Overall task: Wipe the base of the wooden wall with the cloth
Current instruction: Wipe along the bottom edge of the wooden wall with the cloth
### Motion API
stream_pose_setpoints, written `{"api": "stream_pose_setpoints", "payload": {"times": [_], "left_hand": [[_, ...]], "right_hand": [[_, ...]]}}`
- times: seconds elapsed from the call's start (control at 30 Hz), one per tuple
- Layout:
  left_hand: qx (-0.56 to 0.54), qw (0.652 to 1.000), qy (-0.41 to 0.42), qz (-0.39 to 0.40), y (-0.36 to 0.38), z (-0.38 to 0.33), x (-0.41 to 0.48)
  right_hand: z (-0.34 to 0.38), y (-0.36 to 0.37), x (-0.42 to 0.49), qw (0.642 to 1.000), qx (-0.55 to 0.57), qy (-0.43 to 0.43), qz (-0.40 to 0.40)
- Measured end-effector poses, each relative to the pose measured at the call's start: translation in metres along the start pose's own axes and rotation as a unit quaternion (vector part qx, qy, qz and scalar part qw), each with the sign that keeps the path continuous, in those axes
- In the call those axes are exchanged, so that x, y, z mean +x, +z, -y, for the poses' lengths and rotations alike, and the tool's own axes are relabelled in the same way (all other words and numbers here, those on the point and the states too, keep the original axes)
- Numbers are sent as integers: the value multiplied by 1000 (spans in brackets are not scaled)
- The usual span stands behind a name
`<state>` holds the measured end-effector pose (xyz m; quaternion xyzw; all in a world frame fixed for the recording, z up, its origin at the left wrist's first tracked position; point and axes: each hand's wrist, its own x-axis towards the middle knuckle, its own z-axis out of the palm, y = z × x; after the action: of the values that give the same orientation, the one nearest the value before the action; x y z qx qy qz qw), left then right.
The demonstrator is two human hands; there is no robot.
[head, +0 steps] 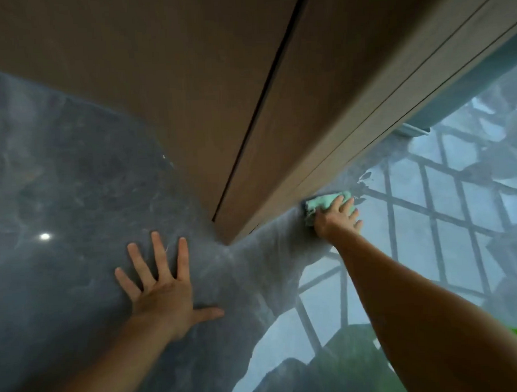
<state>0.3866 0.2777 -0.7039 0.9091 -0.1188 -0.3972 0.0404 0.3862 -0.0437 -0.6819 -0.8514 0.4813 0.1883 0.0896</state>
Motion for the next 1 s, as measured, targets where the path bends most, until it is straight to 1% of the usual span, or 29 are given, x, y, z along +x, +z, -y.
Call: {"api": "stream_pose_setpoints", "payload": {"times": [0.07,0.1,0.13,0.2,0.27,0.3,0.4,0.5,0.6,0.67,0.73,0.83,0.9,0.97,1.0], "left_hand": [[-8,1000,6,1,-4,-3,-4],[-14,1000,8,3,-8,-5,-9],[-16,1000,14,3,-12,-5,-13],[1,998,55,-12,-13,9,-19],[47,993,98,-44,-11,41,-22],[52,993,89,-54,-10,59,-27],[31,995,14,-92,-3,99,-41],[21,994,23,-105,4,107,-34],[9,997,39,-73,2,107,-33],[12,997,38,-69,3,110,-30],[8,997,37,-73,5,111,-30],[1,993,42,-107,14,114,-26],[6,992,45,-115,17,116,-25],[3,992,47,-118,18,116,-25],[0,992,48,-118,17,116,-26]], "right_hand": [[14,20,-35,998,10,-63,-6],[22,39,-67,994,21,-109,7],[30,59,-103,986,24,-164,19],[45,90,-167,966,25,-254,42],[51,97,-193,952,5,-303,44],[47,96,-198,947,-13,-319,43],[32,97,-212,932,-49,-357,29],[40,108,-219,928,-52,-368,23],[68,112,-221,927,-47,-371,9],[104,113,-219,927,-30,-373,-7],[151,111,-210,912,-30,-408,-16],[234,92,-164,884,-54,-462,-47],[287,73,-135,876,-90,-471,-55],[316,64,-125,875,-120,-466,-56],[316,65,-127,876,-113,-464,-60]]}}
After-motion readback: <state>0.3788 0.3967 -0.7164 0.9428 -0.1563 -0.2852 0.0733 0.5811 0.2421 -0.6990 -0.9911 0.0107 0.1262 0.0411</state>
